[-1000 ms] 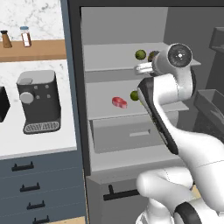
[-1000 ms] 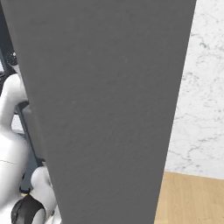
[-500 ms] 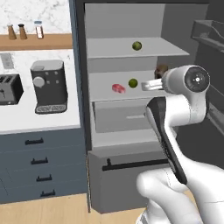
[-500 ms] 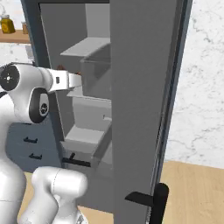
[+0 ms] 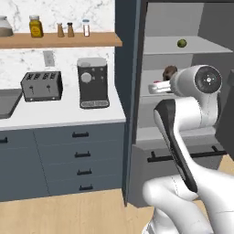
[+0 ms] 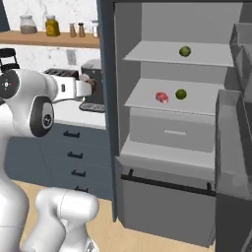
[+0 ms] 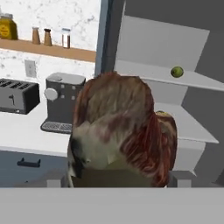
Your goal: Place one lime and one steak in each tupperware on the nearby counter, to pack two identical lunches.
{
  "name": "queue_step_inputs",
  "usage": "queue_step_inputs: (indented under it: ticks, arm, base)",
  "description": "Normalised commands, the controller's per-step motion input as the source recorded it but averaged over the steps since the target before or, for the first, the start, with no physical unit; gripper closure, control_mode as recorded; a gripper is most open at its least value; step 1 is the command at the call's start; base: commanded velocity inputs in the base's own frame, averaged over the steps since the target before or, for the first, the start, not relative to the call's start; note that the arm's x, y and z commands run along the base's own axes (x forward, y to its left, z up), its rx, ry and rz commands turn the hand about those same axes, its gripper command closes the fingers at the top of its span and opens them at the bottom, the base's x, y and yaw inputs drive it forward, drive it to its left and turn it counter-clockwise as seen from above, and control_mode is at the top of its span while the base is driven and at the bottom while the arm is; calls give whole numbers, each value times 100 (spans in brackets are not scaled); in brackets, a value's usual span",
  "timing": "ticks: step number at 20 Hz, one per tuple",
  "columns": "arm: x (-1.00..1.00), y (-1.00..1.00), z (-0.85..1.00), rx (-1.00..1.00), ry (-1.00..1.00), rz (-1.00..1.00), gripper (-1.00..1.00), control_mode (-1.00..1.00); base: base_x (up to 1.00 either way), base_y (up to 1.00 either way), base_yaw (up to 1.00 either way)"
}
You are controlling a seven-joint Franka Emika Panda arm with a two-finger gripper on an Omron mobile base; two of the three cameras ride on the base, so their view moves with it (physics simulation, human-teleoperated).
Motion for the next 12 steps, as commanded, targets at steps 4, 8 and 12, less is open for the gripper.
queue_step_inputs:
  ticks: [4, 8, 12]
  arm:
    - [0, 0, 0, 0, 0, 0, 100, 100]
    - [0, 0, 0, 0, 0, 0, 100, 100]
    - [0, 0, 0, 0, 0, 0, 100, 100]
  base:
    - [29, 100, 0]
    - [54, 100, -3]
    - [90, 100, -11]
